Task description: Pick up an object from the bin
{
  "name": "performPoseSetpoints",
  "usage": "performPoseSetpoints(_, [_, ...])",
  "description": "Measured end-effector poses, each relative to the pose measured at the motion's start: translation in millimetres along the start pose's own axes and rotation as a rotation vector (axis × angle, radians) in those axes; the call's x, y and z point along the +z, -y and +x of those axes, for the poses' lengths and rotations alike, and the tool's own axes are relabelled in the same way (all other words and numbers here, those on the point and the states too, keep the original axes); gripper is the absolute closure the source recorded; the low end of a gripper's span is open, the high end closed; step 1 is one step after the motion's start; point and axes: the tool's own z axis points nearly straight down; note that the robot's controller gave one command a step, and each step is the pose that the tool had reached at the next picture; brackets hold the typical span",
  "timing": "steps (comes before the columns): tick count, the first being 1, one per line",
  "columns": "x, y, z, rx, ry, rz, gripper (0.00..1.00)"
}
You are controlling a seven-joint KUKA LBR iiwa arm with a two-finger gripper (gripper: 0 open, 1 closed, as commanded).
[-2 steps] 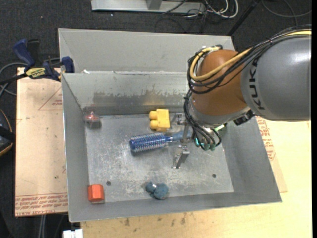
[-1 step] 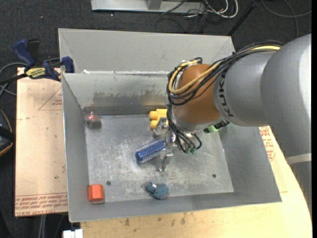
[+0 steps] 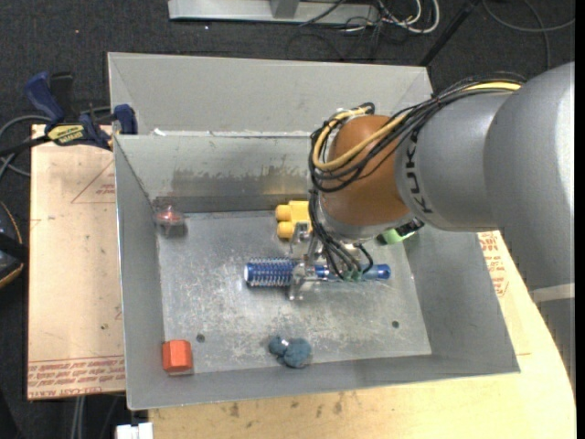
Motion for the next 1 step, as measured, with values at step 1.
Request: performPoseSetpoints(1, [-143.2,-20.5,28.6,-0.113,-0.012,0.001,1.00])
